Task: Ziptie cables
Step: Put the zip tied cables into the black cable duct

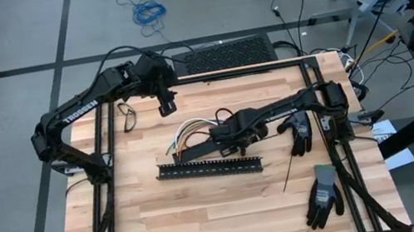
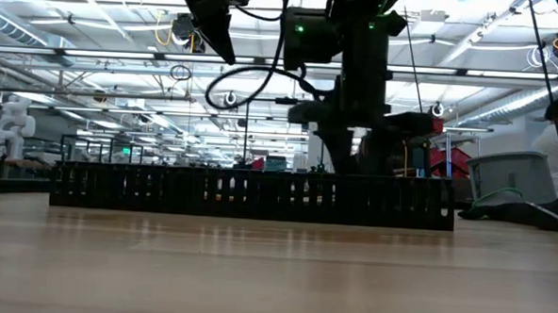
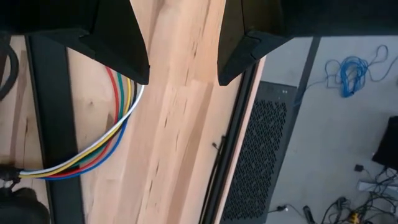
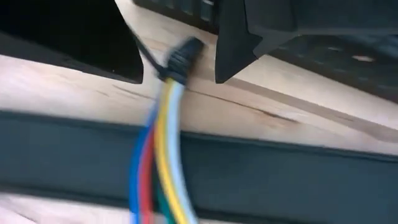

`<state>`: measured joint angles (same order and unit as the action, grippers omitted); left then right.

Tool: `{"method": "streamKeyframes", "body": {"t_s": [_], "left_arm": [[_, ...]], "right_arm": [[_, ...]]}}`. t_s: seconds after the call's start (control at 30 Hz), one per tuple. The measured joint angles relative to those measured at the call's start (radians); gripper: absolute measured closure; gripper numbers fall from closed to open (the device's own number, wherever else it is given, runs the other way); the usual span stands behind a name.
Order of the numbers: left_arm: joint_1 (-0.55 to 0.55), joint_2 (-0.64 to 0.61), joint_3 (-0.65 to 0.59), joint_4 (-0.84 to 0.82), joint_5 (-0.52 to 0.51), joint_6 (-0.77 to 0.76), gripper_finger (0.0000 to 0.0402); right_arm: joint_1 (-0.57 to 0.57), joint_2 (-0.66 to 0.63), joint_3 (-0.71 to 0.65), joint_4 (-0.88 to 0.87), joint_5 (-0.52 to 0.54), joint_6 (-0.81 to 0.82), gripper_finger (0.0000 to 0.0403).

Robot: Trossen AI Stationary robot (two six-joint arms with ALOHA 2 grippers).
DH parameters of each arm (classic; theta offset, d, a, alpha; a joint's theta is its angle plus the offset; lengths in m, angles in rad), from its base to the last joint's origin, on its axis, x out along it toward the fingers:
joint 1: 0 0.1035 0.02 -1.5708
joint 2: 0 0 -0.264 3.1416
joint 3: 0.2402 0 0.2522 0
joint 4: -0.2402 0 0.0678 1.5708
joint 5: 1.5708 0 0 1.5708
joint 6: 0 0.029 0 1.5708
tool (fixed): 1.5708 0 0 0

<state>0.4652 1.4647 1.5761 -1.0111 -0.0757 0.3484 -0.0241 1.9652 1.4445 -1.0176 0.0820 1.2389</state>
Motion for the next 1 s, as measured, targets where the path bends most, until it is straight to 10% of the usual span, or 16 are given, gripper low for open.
{"method": "streamKeyframes", "body": {"t_s": [0.7, 1.0], "left_arm": [[0.000, 0.000, 0.000, -0.002, -0.038, 0.014, 0.0217], [0.001, 0.000, 0.000, -0.001, -0.075, 0.034, 0.0217]], "right_arm": [[-0.002, 0.138, 0.004, 0.047, -0.072, 0.038, 0.0213], [0.000, 0.151, 0.004, 0.041, -0.061, -0.068, 0.0384]]}}
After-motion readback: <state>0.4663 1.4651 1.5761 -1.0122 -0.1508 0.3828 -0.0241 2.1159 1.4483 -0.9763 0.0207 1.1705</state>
